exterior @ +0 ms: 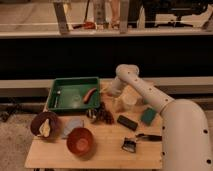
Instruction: Place grapes in paper cup
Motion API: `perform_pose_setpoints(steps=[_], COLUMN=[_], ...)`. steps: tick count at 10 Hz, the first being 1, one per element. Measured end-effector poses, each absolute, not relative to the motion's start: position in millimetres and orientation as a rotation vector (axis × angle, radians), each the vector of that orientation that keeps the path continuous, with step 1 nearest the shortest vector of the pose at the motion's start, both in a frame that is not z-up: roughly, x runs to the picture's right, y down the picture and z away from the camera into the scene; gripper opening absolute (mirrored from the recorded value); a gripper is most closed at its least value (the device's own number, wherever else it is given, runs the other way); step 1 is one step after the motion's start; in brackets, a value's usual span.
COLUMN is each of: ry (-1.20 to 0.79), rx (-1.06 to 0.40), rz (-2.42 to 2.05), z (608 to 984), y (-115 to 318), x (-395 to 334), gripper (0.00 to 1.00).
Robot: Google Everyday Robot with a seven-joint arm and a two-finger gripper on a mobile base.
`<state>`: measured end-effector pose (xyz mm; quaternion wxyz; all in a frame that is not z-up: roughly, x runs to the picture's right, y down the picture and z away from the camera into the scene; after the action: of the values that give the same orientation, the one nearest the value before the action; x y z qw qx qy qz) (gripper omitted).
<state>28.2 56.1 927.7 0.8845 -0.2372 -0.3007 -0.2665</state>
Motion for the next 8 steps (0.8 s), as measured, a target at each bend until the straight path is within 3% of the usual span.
perform_pose_setpoints(steps=[4,8], ry=[-0.637,-0.678], rx=[-0.485,-0.376], rz=[-0.594,-0.696], z=[923.2,900.9], y=[59.5,61.5], x=[28.4,31.8], gripper=[0.8,0.8])
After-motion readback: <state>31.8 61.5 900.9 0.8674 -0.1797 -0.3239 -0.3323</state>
